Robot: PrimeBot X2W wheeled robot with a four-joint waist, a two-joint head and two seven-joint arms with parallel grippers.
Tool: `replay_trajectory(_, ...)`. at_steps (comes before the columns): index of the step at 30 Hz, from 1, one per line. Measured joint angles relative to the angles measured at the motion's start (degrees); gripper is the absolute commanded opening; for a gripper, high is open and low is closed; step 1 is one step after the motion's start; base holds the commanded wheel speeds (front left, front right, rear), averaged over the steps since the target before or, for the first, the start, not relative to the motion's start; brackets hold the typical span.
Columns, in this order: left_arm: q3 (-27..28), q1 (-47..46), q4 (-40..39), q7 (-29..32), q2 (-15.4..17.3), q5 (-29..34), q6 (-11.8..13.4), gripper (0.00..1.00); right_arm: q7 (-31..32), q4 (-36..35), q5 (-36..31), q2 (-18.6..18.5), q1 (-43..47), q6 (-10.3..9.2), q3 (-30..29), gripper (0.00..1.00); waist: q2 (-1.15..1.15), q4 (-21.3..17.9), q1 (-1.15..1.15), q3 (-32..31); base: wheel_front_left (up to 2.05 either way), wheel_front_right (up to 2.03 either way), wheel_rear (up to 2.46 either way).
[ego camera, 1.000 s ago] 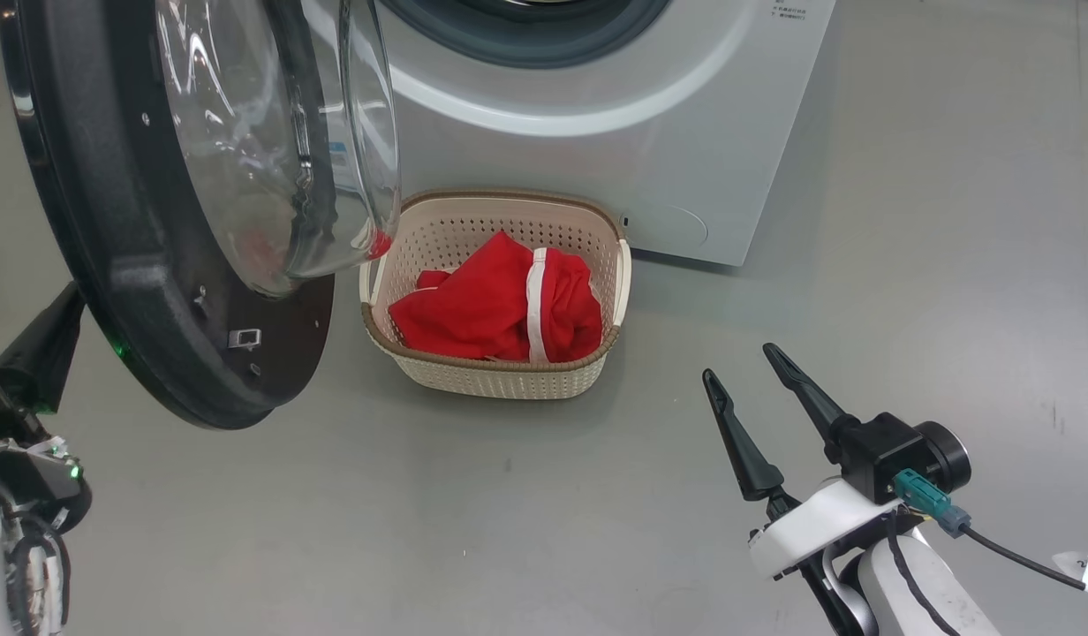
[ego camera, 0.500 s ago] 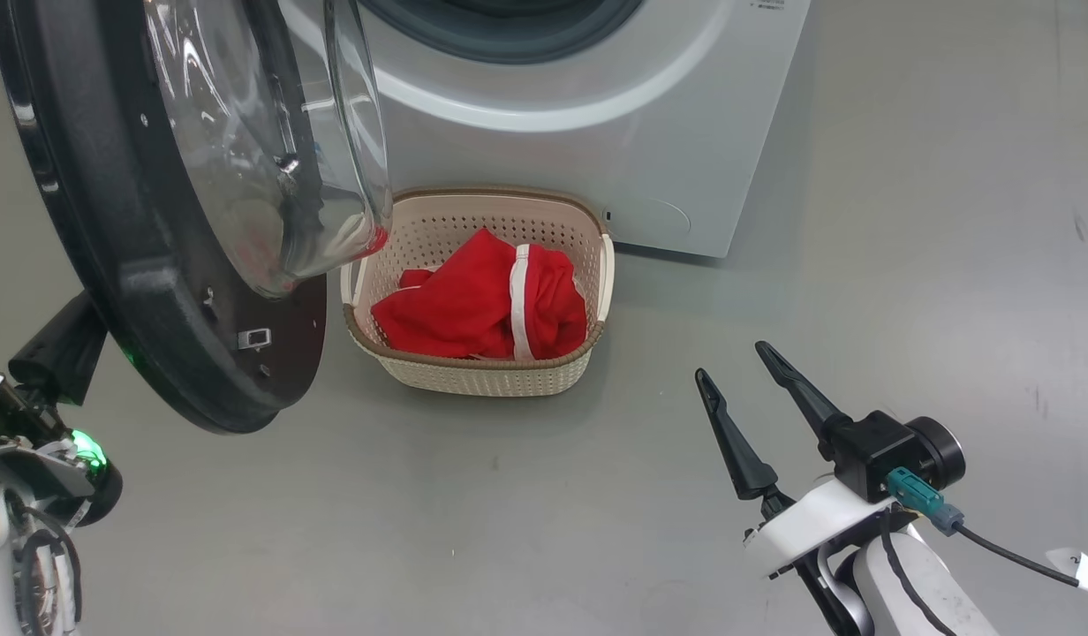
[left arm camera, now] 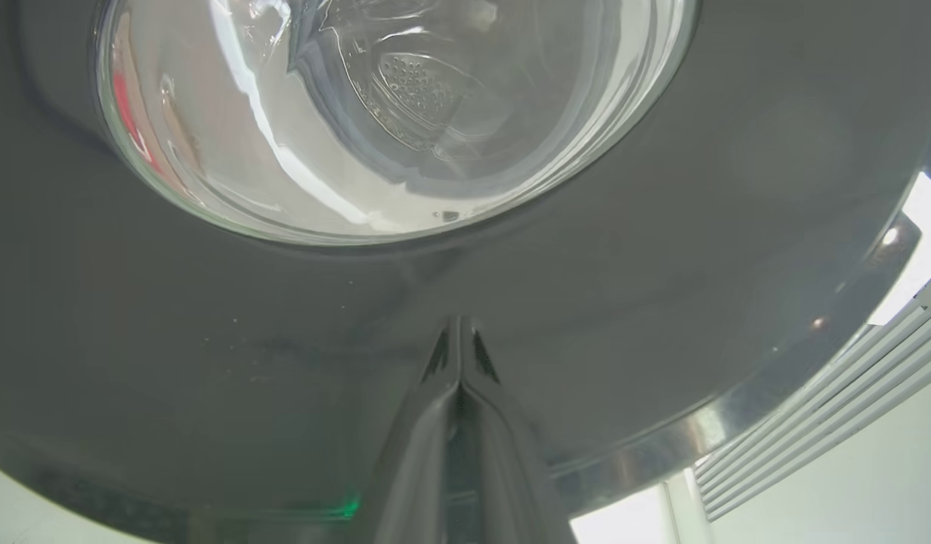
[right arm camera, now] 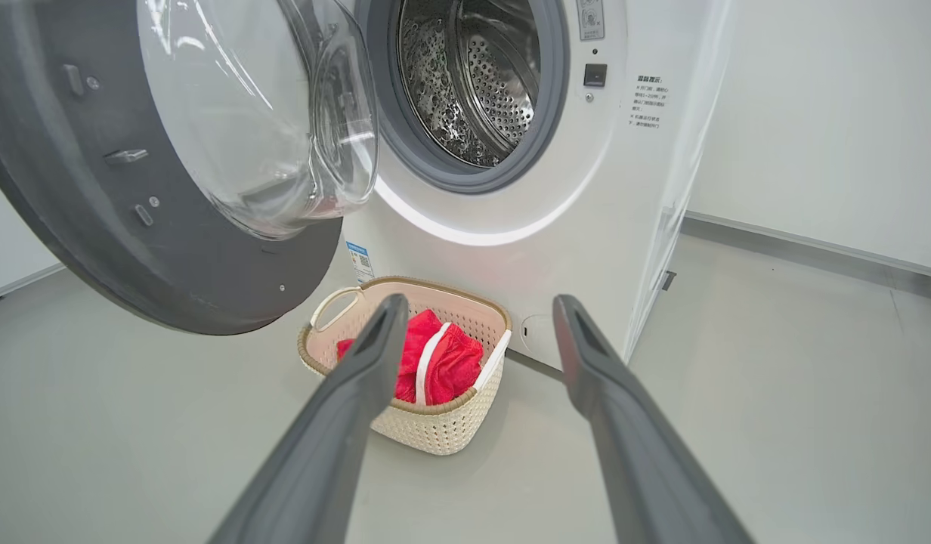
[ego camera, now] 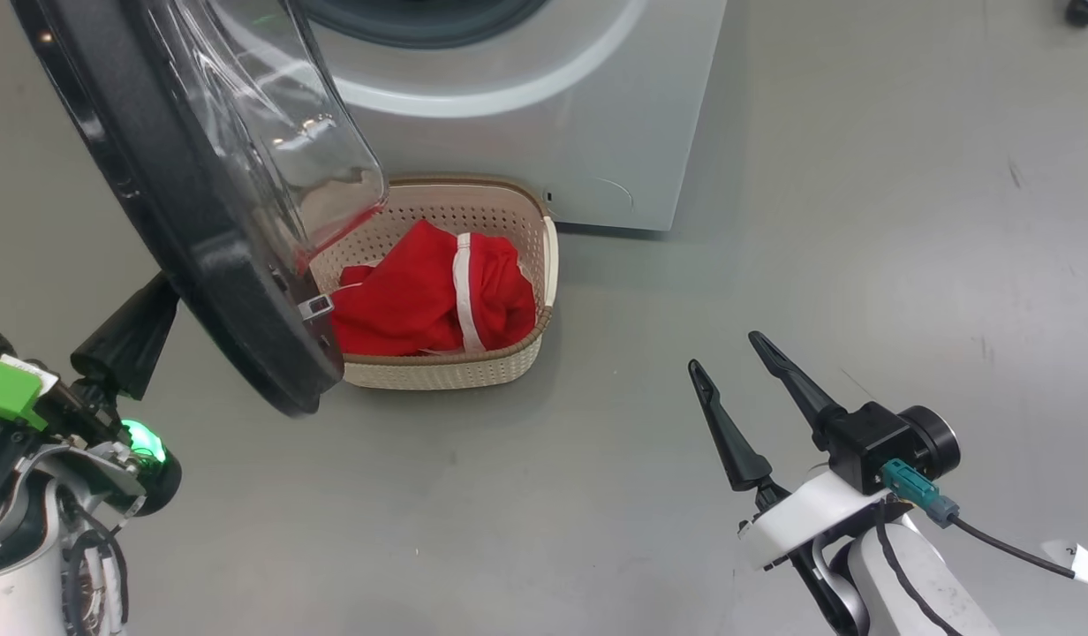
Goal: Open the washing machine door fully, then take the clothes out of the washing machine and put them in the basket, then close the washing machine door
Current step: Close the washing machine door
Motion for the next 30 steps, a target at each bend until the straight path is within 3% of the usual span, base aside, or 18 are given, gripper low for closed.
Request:
replay_trajectory(13, -1.78, -0.1, -1.83, -1.08, -0.65, -0.7, 0.54, 0.0, 0.0, -0.85, 0.01, 0.42, -0.97, 0.0, 0.11, 1.0, 0.0, -6.81, 0.0, 2.99, 0.0, 0.0, 0.0)
replay_trajectory(30, 0.01, -4.61, -1.24, -7.75, -1.01, -3.96, 1.11, 0.0, 0.0, -2.34, 1.22, 0.99, -1.94, -0.05, 0.2, 1.0, 0.0, -17.92, 0.0, 7.21, 0.0, 0.0, 0.0)
